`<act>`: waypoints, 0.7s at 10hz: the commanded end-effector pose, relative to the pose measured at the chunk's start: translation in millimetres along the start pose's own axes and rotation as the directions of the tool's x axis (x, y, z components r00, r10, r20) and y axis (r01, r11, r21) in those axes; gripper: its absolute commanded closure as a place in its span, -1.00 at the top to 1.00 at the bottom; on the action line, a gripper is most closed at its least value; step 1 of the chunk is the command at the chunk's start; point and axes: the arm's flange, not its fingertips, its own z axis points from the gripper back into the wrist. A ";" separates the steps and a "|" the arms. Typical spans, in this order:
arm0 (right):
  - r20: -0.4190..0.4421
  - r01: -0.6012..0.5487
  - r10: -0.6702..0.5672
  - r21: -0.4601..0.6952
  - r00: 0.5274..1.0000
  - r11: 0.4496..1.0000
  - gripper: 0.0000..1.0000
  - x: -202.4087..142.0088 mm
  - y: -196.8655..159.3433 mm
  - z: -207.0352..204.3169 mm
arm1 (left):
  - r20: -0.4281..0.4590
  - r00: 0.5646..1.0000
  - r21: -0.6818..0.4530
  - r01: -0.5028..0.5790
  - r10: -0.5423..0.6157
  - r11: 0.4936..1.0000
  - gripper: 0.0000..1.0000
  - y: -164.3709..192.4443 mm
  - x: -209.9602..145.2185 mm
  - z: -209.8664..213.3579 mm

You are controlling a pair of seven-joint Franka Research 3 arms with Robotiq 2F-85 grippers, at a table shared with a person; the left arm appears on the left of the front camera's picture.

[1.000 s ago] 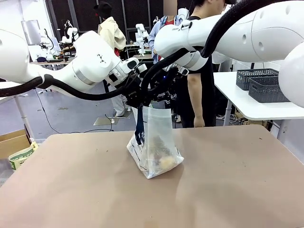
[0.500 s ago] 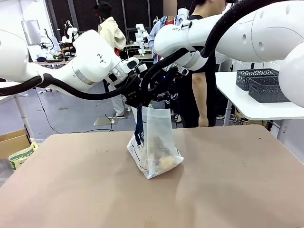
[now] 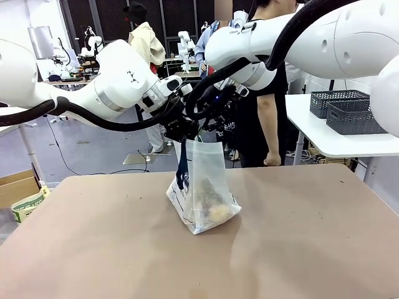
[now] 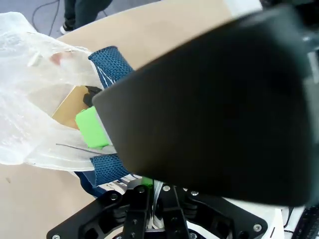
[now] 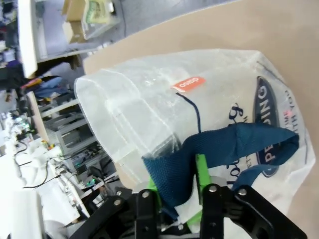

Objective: Transfer purchased items from the store into the shopping bag.
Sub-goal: Move the Reusable shopping bag to the right side of the table.

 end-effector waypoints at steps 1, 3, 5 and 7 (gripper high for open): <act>0.020 -0.008 0.007 0.073 1.000 0.997 0.90 -15.0 -19.4 10.0 | 0.002 1.000 -0.011 -0.010 0.010 1.000 -1.00 0.0 -0.1 -0.4; 0.052 0.021 -0.028 0.121 0.998 0.992 1.00 -13.0 -36.2 25.0 | 0.002 1.000 -0.011 -0.010 0.010 1.000 -1.00 0.0 -0.1 -0.4; 0.064 0.053 -0.066 0.189 0.996 0.981 1.00 -9.0 -58.1 41.7 | 0.002 1.000 -0.011 -0.010 0.010 1.000 -1.00 0.0 -0.1 -0.4; 0.069 0.103 -0.120 0.218 0.990 0.970 1.00 -5.1 -82.7 53.5 | 0.002 1.000 -0.011 -0.010 0.010 1.000 -1.00 0.0 -0.1 -0.4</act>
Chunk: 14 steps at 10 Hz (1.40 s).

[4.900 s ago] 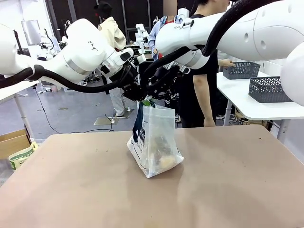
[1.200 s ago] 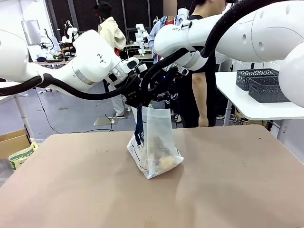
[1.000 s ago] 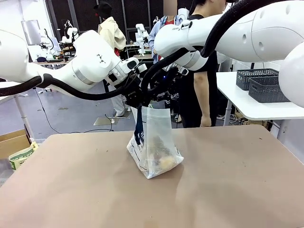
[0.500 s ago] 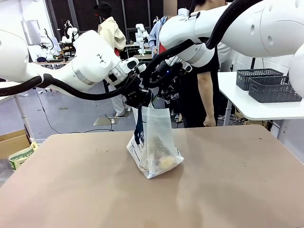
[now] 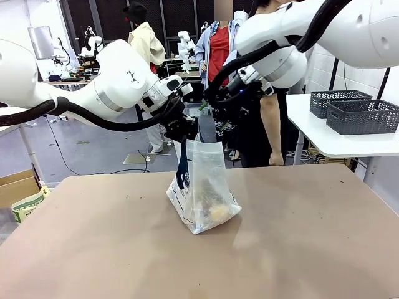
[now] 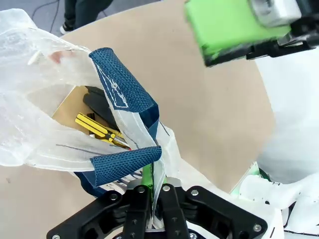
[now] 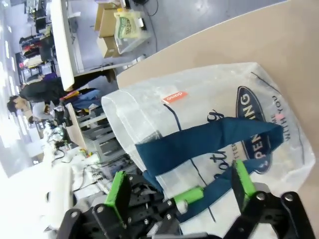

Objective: Transfer purchased items from the store into the shopping bag.
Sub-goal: Move the Reusable shopping bag to the right side of the table.

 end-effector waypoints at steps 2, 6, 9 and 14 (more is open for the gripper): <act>0.022 -0.008 0.008 -0.009 1.000 1.000 1.00 -30.5 -29.5 21.1 | 0.002 1.000 -0.010 -0.010 0.010 1.000 -1.00 0.1 -0.2 -0.3; -0.144 -0.303 0.270 -0.314 0.952 0.900 1.00 -114.4 -16.4 59.0 | 0.002 1.000 -0.010 -0.010 0.010 1.000 -1.00 0.1 -0.2 -0.3; -0.250 -0.508 0.442 -0.423 0.862 0.751 1.00 -142.6 -39.2 86.9 | -0.114 0.991 0.048 0.070 -0.064 0.996 -1.00 -8.2 3.3 15.6; -0.329 -0.635 0.543 -0.392 0.772 0.665 1.00 -146.7 -54.0 108.3 | -0.242 0.956 0.026 0.178 -0.166 0.984 -1.00 -13.4 4.9 28.9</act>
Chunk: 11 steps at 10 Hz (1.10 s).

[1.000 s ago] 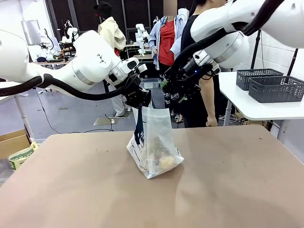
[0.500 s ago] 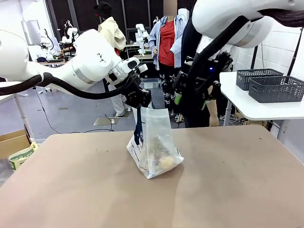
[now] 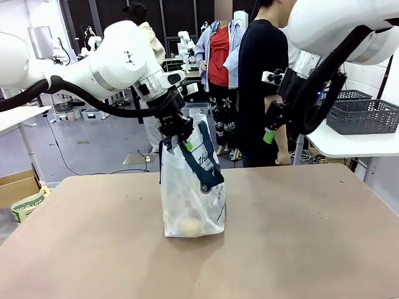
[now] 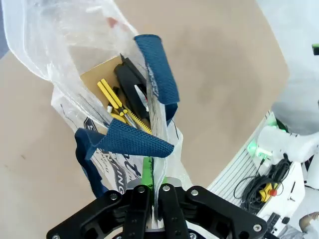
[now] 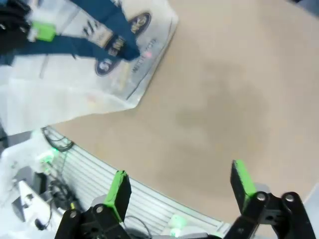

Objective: Transfer purchased items from the store into the shopping bag.
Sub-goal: Move the Reusable shopping bag to the right side of the table.

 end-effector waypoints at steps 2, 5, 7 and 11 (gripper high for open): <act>-0.060 0.048 -0.048 -0.007 0.997 0.999 1.00 10.5 21.1 -7.8 | 0.026 1.000 0.007 -0.011 0.011 1.000 -1.00 -0.5 1.6 -0.5; -0.055 -0.195 0.195 0.008 0.979 0.981 1.00 2.1 -1.8 -2.7 | 0.026 1.000 0.007 -0.011 0.011 1.000 -1.00 -0.5 1.6 -0.5; -0.032 -0.391 0.390 -0.030 0.920 0.920 1.00 -0.2 -25.0 5.8 | 0.026 1.000 0.007 -0.011 0.011 1.000 -1.00 -0.5 1.6 -0.5; 0.124 -0.635 0.651 -0.143 0.749 0.759 1.00 -16.2 -32.4 17.1 | 0.026 1.000 0.007 -0.011 0.011 1.000 -1.00 -0.5 1.6 -0.5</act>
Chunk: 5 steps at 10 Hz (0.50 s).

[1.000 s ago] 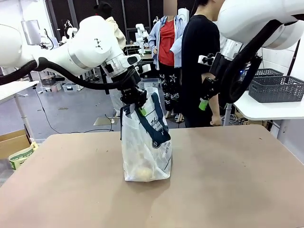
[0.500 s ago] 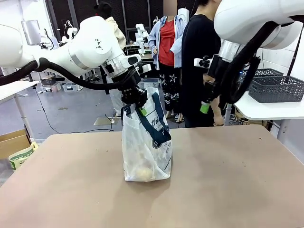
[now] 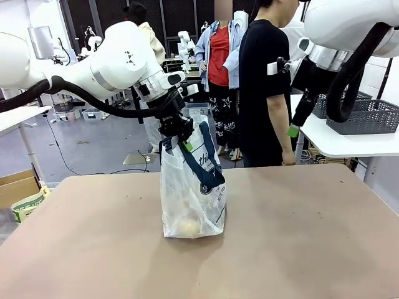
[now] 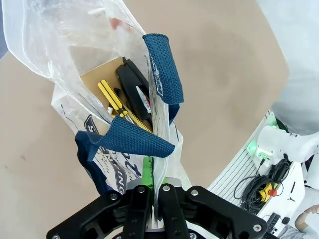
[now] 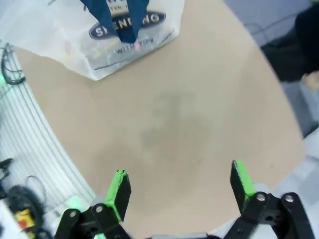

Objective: Transfer purchased items from the store into the shopping bag.
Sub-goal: Move the Reusable shopping bag to the right side of the table.

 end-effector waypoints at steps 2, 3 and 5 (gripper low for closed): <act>0.252 -0.080 0.076 0.007 0.965 0.997 1.00 -17.7 -1.3 -11.4 | 0.021 1.000 0.007 -0.010 0.010 1.000 -1.00 -1.1 0.2 1.2; 0.345 -0.103 0.081 0.047 0.935 0.994 1.00 -19.6 -6.2 -9.4 | 0.021 1.000 0.007 -0.010 0.010 1.000 -1.00 -1.1 0.2 1.2; 0.419 -0.125 0.067 0.113 0.905 0.986 1.00 -25.5 -14.1 -10.8 | 0.021 1.000 0.007 -0.010 0.010 1.000 -1.00 -1.1 0.2 1.2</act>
